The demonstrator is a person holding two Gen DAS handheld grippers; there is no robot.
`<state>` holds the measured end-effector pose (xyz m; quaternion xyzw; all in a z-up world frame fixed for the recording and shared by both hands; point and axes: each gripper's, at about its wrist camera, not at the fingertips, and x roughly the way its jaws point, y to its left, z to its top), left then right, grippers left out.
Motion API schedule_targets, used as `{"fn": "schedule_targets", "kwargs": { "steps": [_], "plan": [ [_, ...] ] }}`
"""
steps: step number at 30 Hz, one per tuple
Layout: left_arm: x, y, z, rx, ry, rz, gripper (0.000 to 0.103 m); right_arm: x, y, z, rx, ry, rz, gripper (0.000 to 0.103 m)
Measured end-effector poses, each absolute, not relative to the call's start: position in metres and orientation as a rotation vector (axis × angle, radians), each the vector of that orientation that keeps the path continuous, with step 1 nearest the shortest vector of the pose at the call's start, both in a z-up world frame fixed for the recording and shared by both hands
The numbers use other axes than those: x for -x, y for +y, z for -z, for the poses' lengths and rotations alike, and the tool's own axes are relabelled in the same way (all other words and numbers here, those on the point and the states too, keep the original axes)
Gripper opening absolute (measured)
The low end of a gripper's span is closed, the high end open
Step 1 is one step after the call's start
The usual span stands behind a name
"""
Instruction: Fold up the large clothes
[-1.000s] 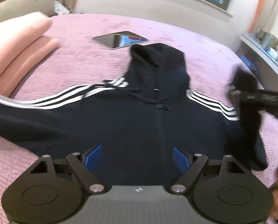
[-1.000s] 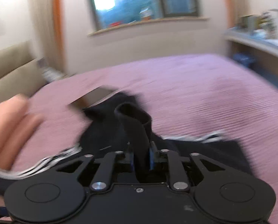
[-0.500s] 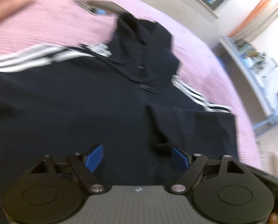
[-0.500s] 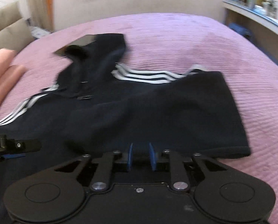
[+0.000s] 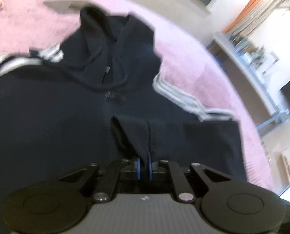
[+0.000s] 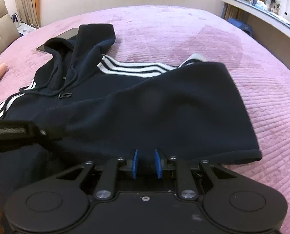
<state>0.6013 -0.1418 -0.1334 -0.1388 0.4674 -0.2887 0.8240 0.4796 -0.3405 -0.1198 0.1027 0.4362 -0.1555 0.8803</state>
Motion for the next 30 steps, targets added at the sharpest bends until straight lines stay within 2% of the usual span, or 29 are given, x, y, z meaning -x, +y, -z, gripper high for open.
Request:
{"fn": "schedule_targets", "kwargs": {
  "steps": [4,9,11,13,15,17,19,20,23,25,27,29,30],
  "plan": [
    [-0.6,-0.106,0.077,0.414,0.841,0.64,0.008,-0.474,-0.339,0.092,-0.206,0.844,0.302,0.024],
    [-0.599,-0.032,0.029,0.367,0.705,0.449,0.008,-0.476,-0.324,0.077,-0.249,0.815,0.219,0.026],
    [-0.602,-0.011,0.038,0.265,0.728,0.325,0.009,-0.483,-0.315,0.086,-0.239,0.841,0.196,0.027],
    [-0.612,-0.003,0.068,0.117,0.833,0.208,0.012,-0.494,-0.308,0.101,-0.208,0.889,0.209,0.027],
    [-0.617,-0.004,0.099,-0.032,0.93,0.088,0.012,-0.504,-0.309,0.112,-0.203,0.941,0.238,0.027],
    [-0.61,-0.002,0.104,-0.019,0.925,0.083,0.013,-0.506,-0.316,0.114,-0.214,0.946,0.262,0.027],
    [-0.599,-0.002,0.09,0.058,0.849,0.148,0.026,-0.511,-0.321,0.108,-0.195,0.92,0.281,0.027],
    [-0.594,-0.008,0.081,0.071,0.812,0.178,0.028,-0.514,-0.321,0.105,-0.173,0.904,0.289,0.027],
    [-0.592,-0.03,0.071,0.084,0.757,0.271,0.027,-0.527,-0.318,0.096,-0.081,0.849,0.327,0.027],
    [-0.601,-0.048,0.082,0.074,0.805,0.357,0.026,-0.536,-0.321,0.103,-0.062,0.845,0.332,0.025],
    [-0.609,-0.064,0.104,0.03,0.865,0.369,0.018,-0.546,-0.326,0.119,-0.079,0.909,0.347,0.023],
    [-0.623,-0.07,0.138,-0.009,0.968,0.343,0.017,-0.552,-0.338,0.148,-0.125,1.052,0.402,0.023],
    [-0.625,-0.069,0.151,-0.01,0.987,0.34,0.018,-0.549,-0.342,0.152,-0.147,1.042,0.401,0.019]
  ]
}}
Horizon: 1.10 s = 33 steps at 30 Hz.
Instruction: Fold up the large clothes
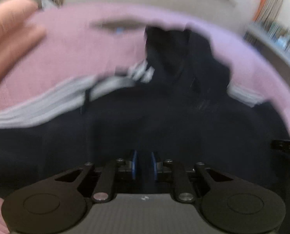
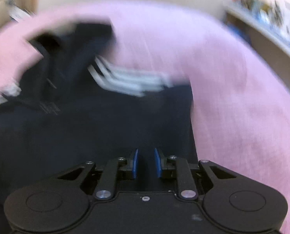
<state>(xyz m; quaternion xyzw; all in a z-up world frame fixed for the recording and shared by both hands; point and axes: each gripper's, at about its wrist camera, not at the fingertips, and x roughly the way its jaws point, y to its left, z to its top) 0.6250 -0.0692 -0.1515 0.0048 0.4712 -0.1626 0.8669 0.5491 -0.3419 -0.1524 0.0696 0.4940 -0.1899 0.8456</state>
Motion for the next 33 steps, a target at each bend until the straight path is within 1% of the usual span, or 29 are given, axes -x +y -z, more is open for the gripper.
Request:
{"fn": "schedule_targets", "kwargs": {
  "steps": [3,5,8,10,11,12,13,14,17,19,20,22,25,28,33],
  "plan": [
    [-0.617,-0.05,0.15,0.071,0.957,0.348,0.018,-0.545,-0.342,0.147,-0.134,1.019,0.4,0.018],
    [-0.609,-0.034,0.136,0.104,0.923,0.324,0.018,-0.543,-0.335,0.139,-0.106,1.007,0.388,0.021],
    [-0.589,0.005,0.11,0.156,0.87,0.243,0.02,-0.529,-0.314,0.116,-0.103,0.937,0.317,0.023],
    [-0.576,0.033,0.092,0.17,0.841,0.16,0.022,-0.521,-0.292,0.11,-0.094,0.92,0.254,0.029],
    [-0.57,0.049,0.083,0.169,0.823,0.108,0.023,-0.517,-0.281,0.11,-0.085,0.921,0.226,0.03],
    [-0.565,0.067,0.073,0.171,0.803,0.048,0.026,-0.514,-0.268,0.112,-0.067,0.93,0.192,0.034],
    [-0.561,0.082,0.064,0.177,0.78,-0.004,0.028,-0.513,-0.257,0.117,-0.048,0.944,0.167,0.035],
    [-0.556,0.098,0.053,0.183,0.751,-0.062,0.029,-0.512,-0.247,0.122,-0.03,0.963,0.15,0.036],
    [-0.542,0.145,0.017,0.171,0.634,-0.239,0.038,-0.515,-0.228,0.135,-0.013,1.018,0.124,0.036],
    [-0.539,0.175,-0.005,0.159,0.545,-0.372,0.049,-0.518,-0.221,0.137,0.017,1.018,0.14,0.038],
    [-0.537,0.191,-0.015,0.167,0.499,-0.429,0.051,-0.521,-0.22,0.137,0.02,1.022,0.145,0.038],
    [-0.541,0.219,-0.028,0.19,0.439,-0.523,0.062,-0.529,-0.222,0.139,0.006,1.037,0.152,0.039],
    [-0.56,0.261,-0.03,0.262,0.429,-0.61,0.064,-0.534,-0.223,0.14,-0.011,1.048,0.165,0.041],
    [-0.576,0.3,-0.017,0.393,0.473,-0.65,0.064,-0.535,-0.218,0.142,0.009,1.048,0.175,0.041],
    [-0.591,0.342,0.022,0.613,0.519,-0.637,0.065,-0.531,-0.215,0.14,0.03,1.048,0.179,0.041]
  ]
}}
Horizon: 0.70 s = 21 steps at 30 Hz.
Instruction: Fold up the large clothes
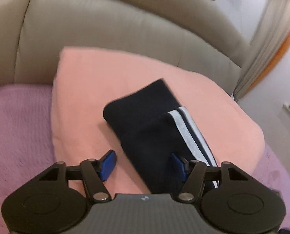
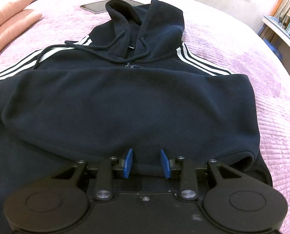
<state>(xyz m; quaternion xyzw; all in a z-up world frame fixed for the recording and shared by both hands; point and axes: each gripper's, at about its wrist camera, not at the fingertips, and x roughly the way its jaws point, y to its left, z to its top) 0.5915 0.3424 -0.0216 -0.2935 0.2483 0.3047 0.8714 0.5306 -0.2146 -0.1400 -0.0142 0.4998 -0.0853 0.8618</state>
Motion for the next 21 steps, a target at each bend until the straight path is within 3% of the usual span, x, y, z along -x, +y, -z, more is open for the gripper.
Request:
{"fn": "schedule_targets", "kwargs": {
  "steps": [2,3,4,8,12,21],
  "plan": [
    [-0.595,0.339,0.026,0.594,0.49,-0.628,0.046,-0.532,-0.219,0.14,0.012,1.049,0.169,0.041],
    [-0.596,0.336,0.025,0.573,0.477,-0.616,0.02,-0.532,-0.221,0.14,0.003,1.047,0.163,0.041],
    [-0.597,0.332,0.021,0.549,0.462,-0.592,0.008,-0.531,-0.222,0.14,-0.006,1.044,0.158,0.041],
    [-0.583,0.281,-0.009,0.388,0.384,-0.496,0.007,-0.523,-0.23,0.133,-0.048,1.01,0.141,0.041],
    [-0.562,0.183,-0.031,0.23,0.359,-0.271,0.006,-0.508,-0.237,0.113,-0.063,0.959,0.136,0.041],
    [-0.535,-0.05,-0.011,0.222,0.416,0.335,0.007,-0.479,-0.271,0.079,-0.06,0.898,0.125,0.041]
  ]
}}
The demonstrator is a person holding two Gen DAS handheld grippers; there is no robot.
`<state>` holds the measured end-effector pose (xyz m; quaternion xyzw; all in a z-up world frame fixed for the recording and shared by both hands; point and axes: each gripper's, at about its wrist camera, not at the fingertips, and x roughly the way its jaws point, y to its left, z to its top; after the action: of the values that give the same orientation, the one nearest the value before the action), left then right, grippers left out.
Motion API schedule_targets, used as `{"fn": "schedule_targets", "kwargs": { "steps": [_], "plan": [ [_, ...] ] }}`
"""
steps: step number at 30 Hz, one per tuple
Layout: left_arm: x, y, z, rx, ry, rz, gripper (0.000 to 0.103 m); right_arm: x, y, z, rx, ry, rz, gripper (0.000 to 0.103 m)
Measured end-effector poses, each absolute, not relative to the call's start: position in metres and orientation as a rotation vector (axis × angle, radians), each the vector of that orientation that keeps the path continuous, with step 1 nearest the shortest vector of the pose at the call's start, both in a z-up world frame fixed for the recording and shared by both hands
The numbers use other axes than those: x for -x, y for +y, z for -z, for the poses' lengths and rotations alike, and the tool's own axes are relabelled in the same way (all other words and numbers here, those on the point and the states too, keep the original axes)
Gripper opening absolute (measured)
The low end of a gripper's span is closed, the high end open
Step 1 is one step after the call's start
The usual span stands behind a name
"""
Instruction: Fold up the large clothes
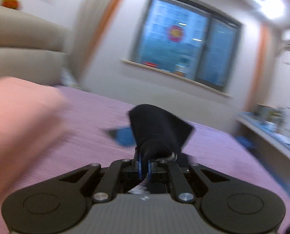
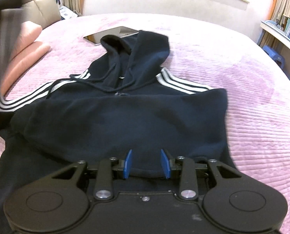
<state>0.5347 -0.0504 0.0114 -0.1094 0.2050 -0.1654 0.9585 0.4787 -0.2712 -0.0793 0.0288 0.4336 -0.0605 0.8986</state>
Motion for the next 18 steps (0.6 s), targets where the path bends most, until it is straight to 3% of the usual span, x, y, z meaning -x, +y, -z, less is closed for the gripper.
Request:
{"fn": "schedule_targets", "kwargs": {
  "steps": [5,7,11,13,18],
  "plan": [
    [-0.544,-0.149,0.05,0.164,0.628,0.695,0.029,-0.468,-0.301,0.081,-0.115,0.905,0.16,0.041],
    [-0.544,-0.158,0.077,0.122,0.732,0.655,0.03,-0.469,-0.309,0.087,-0.142,0.921,0.153,0.046],
    [-0.537,-0.118,0.109,0.185,0.86,0.552,0.036,-0.474,-0.316,0.094,-0.207,0.915,0.116,0.061],
    [-0.532,-0.086,0.118,0.193,0.902,0.488,0.038,-0.481,-0.32,0.094,-0.263,0.899,0.096,0.074],
    [-0.546,-0.033,0.122,0.197,0.93,0.35,0.038,-0.495,-0.34,0.102,-0.49,0.931,0.134,0.075]
  ]
}}
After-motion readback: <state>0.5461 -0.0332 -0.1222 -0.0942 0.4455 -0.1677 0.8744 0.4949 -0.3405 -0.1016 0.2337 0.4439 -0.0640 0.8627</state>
